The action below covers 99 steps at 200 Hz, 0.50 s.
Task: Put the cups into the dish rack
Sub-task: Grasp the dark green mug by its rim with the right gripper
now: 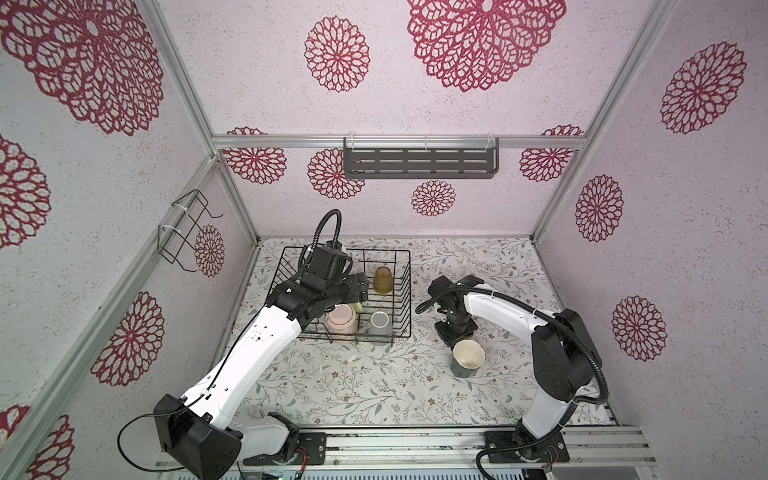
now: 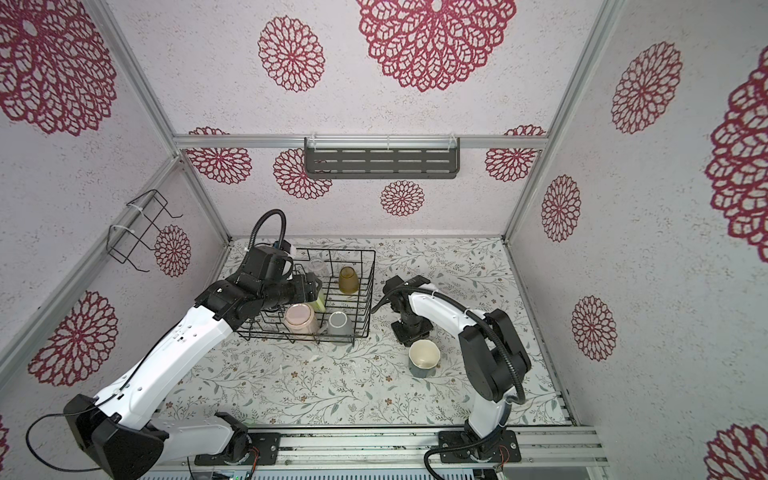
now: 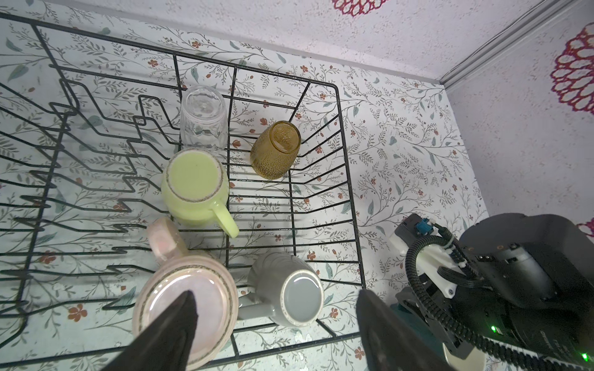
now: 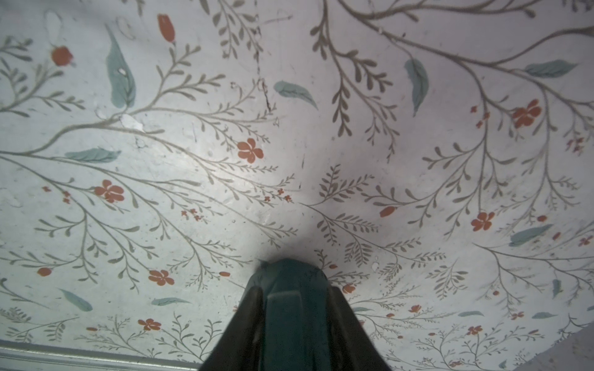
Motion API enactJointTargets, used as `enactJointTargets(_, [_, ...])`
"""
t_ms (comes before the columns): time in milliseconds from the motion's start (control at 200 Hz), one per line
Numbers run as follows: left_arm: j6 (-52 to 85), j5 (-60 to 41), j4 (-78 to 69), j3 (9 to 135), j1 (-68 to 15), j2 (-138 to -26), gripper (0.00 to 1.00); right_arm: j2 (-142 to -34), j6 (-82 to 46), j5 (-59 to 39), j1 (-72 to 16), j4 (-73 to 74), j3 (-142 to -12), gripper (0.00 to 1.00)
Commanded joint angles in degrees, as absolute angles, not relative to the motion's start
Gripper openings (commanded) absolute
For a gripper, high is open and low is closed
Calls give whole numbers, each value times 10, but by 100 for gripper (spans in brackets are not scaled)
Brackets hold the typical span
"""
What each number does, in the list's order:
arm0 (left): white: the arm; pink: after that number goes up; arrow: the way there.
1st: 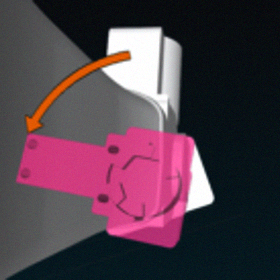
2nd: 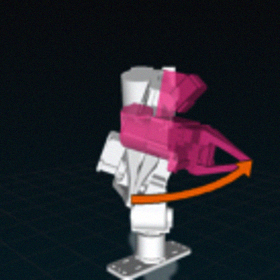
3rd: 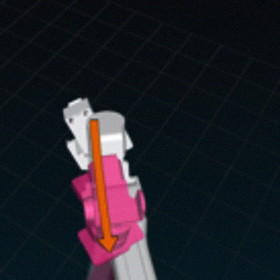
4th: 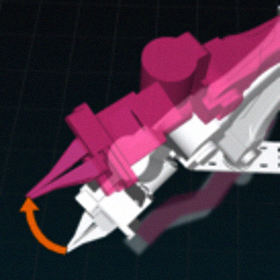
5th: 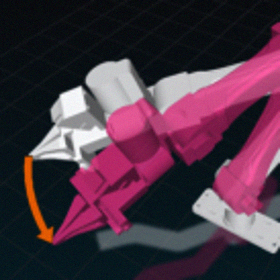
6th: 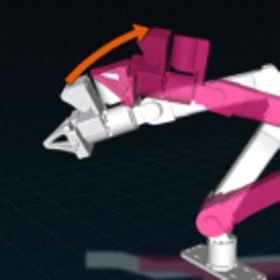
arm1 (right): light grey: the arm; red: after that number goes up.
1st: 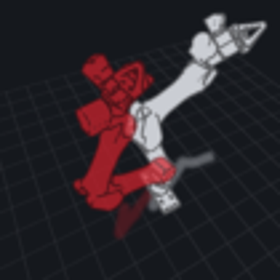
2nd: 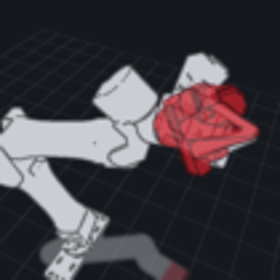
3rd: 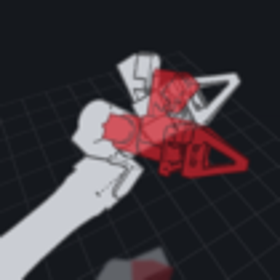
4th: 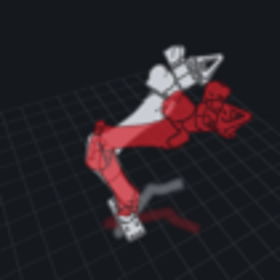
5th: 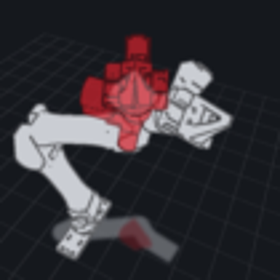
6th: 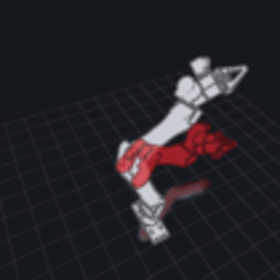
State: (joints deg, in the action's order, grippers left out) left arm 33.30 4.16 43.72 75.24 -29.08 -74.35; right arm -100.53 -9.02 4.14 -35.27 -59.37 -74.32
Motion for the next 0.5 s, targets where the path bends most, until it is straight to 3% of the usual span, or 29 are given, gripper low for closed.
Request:
enactJointTargets(0, [342,40,423,748,-289,-727,81,-995,-94,54,-356,-626,-756,29])
enactJointTargets(90, [346,39,423,742,-290,-721,81,-1005,-90,41,-356,-626,-764,11])
enactJointTargets(205, [350,34,419,733,-290,-716,81,-1004,-92,41,-357,-625,-770,0])
enactJointTargets(490, [357,21,412,729,-290,-701,81,-948,-98,23,-357,-585,-778,0])
